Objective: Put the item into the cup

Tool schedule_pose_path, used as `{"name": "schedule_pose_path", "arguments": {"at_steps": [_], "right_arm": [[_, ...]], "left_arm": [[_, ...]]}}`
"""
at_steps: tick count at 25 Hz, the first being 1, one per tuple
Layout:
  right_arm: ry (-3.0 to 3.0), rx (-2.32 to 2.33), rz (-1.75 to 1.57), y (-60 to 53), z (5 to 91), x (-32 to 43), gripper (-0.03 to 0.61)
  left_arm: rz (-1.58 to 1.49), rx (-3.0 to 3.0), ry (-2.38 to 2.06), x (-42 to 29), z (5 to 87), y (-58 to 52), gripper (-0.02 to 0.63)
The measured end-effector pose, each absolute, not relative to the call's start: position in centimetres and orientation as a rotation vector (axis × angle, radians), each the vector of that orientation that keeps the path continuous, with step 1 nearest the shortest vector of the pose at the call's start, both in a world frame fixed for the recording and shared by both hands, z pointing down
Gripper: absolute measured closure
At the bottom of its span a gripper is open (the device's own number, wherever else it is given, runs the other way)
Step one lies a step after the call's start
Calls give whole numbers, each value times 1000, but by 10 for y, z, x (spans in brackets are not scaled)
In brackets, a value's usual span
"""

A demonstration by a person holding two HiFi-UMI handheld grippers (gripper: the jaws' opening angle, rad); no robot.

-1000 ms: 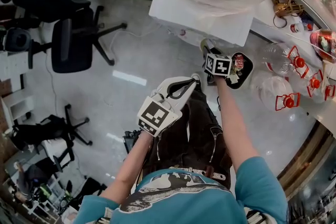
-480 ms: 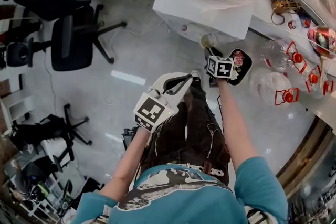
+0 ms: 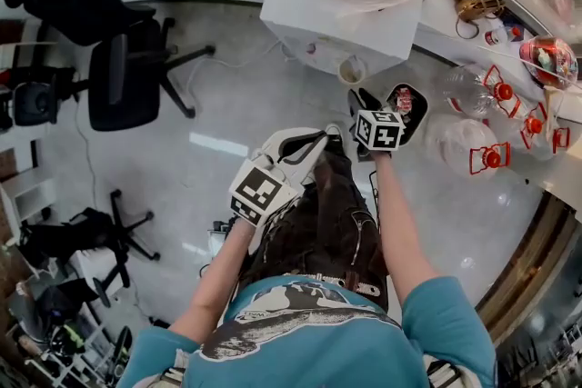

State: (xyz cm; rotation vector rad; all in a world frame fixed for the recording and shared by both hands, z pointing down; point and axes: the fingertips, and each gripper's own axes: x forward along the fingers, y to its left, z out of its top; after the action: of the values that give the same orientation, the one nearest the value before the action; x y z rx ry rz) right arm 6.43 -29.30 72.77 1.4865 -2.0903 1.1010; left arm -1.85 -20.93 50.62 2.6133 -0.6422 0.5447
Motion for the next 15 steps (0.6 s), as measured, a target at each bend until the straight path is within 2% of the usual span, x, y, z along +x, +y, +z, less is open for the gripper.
{"name": "schedule_pose_path", "arguments": {"at_steps": [8,15], "right_arm": [[-2203,1524,1021,-285,678,72,482],[-2305,1550,967,-260,622,59,485]], "left_arm": [[500,2644,-654,-13,491,-201,601],[523,2671,-682,-36,478,-170,601]]}}
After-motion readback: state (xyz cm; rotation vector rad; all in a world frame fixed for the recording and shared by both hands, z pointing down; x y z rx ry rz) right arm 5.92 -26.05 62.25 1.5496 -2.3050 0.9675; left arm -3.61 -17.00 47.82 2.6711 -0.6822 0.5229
